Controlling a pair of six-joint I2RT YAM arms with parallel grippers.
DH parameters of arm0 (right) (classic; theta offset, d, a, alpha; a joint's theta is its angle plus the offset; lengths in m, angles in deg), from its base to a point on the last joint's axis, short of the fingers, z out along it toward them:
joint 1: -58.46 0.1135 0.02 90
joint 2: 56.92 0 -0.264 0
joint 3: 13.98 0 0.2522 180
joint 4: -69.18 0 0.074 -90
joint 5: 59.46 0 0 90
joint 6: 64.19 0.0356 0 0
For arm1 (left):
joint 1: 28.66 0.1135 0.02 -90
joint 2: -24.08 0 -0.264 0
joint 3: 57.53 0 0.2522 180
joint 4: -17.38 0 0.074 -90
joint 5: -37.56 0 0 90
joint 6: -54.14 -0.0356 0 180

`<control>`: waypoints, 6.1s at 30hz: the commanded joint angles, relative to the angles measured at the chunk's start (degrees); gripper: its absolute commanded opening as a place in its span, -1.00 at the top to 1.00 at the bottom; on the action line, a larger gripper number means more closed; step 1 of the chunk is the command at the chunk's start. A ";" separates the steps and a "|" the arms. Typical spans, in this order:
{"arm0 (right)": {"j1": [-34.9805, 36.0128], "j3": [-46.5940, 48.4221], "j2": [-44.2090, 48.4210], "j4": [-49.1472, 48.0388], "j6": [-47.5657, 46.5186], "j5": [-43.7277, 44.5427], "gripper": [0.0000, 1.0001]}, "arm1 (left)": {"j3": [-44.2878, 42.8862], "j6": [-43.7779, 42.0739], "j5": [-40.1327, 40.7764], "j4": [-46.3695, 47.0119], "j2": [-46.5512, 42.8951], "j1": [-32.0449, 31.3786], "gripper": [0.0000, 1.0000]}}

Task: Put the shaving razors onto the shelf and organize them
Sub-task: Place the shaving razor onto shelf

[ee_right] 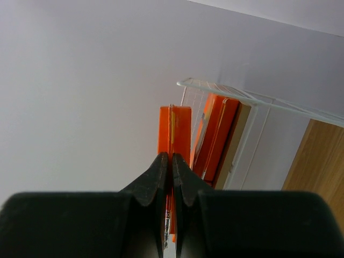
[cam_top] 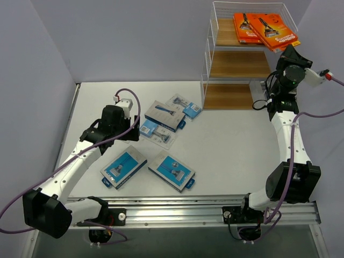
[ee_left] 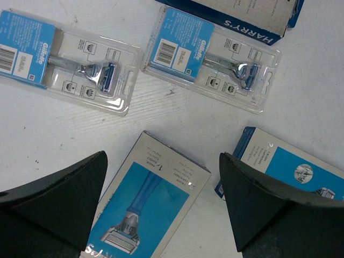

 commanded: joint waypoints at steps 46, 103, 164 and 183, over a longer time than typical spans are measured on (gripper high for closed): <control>3.40 17.45 -5.16 13.14 -9.13 2.10 0.35 | -2.72 0.33 -2.82 0.70 2.13 0.20 -0.88; -8.65 20.88 -12.10 10.97 -0.34 -35.71 1.00 | -3.25 0.33 -4.58 -0.09 1.96 0.11 -0.88; -4.43 18.24 -14.30 4.64 9.68 -21.65 1.00 | -3.25 0.25 -4.31 -0.18 2.04 0.02 -0.88; -4.52 20.62 -15.70 5.08 8.89 -21.12 1.00 | -3.43 0.16 -4.05 -0.36 1.87 0.02 -0.88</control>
